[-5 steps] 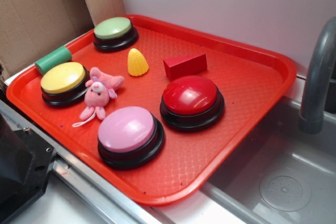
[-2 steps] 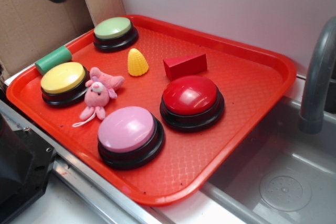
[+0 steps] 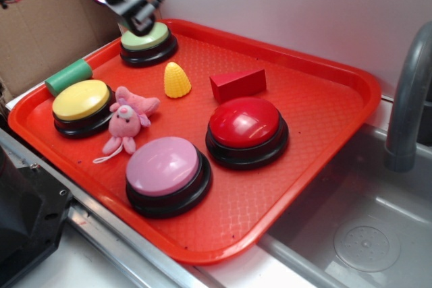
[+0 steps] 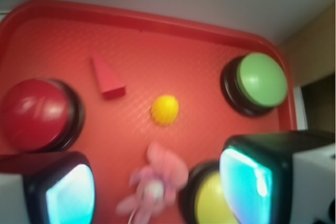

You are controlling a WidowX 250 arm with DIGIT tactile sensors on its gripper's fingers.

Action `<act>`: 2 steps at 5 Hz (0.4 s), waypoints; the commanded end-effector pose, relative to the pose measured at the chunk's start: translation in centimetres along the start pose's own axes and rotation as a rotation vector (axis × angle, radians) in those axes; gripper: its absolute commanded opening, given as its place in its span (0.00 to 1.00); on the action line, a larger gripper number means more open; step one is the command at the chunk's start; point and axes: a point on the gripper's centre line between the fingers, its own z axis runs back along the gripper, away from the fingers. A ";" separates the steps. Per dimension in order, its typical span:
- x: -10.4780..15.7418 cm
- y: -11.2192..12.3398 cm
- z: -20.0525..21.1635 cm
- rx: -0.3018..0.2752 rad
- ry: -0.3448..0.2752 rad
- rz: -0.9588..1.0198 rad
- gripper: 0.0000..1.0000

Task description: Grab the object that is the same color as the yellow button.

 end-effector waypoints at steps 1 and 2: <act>2.5 1.6 -5.6 0.022 -0.048 -0.075 1.00; 2.6 1.8 -8.6 -0.023 -0.024 -0.084 1.00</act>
